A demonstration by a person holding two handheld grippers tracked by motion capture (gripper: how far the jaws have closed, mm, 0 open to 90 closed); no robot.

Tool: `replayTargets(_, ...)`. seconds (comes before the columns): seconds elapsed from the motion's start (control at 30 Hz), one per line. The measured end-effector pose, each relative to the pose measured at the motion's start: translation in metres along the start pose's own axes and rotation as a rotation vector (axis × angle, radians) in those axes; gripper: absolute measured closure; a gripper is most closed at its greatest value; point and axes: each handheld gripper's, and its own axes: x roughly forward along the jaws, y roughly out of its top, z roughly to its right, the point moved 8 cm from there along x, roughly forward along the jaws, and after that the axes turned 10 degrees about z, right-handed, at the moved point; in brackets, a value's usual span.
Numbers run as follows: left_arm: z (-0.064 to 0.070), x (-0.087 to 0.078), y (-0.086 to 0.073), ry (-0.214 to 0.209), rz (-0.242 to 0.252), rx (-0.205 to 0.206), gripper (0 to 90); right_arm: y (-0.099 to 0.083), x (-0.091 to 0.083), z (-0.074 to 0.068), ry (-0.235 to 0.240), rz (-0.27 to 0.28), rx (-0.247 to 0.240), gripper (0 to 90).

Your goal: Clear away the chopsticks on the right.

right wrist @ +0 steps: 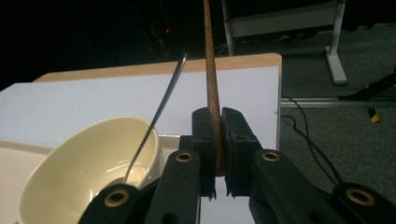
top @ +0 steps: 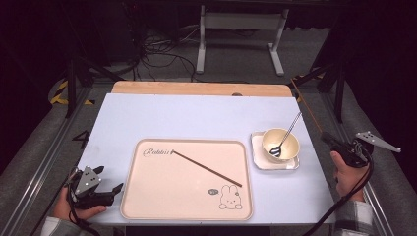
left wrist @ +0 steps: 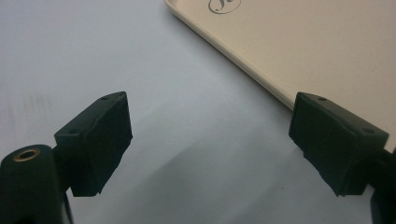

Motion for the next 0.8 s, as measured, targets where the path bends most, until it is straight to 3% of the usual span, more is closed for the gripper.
replayTargets(0.3, 0.000, -0.001, 0.000, 0.003, -0.004, 0.003, 14.0, 0.017, -0.008, -0.032, 0.094, 0.047, -0.029, 85.2)
replayTargets(0.37, -0.001, 0.000, 0.000, 0.006, 0.002, 0.001, 14.0, 0.020, -0.009, -0.047, 0.130, 0.050, -0.051, 85.2)
replayTargets(0.4, -0.001, 0.000, 0.000, 0.006, 0.002, 0.001, 14.0, 0.020, -0.009, -0.047, 0.130, 0.050, -0.051, 85.2)
replayTargets(0.43, -0.001, 0.000, 0.000, 0.006, 0.003, 0.000, 14.0, 0.021, -0.010, -0.057, 0.154, 0.049, -0.063, 85.3)
replayTargets(0.8, -0.001, -0.002, 0.000, 0.013, 0.006, 0.000, 14.0, 0.011, -0.005, -0.116, 0.288, 0.006, -0.147, 85.2)
